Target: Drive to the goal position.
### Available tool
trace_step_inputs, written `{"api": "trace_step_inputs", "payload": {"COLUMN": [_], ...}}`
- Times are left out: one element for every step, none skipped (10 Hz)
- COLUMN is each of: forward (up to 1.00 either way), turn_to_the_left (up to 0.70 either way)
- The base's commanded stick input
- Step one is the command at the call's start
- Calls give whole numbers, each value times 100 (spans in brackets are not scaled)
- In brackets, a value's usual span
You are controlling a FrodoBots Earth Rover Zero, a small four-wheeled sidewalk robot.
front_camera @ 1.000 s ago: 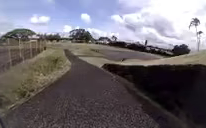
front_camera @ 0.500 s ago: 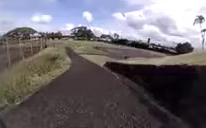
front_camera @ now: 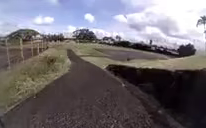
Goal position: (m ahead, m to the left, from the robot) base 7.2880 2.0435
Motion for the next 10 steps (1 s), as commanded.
{"api": "trace_step_inputs", "payload": {"forward": [85,85,85,85,85,85,85,85,85,85], "turn_to_the_left": [23,25,10,0,0,0,0,0,0,1]}}
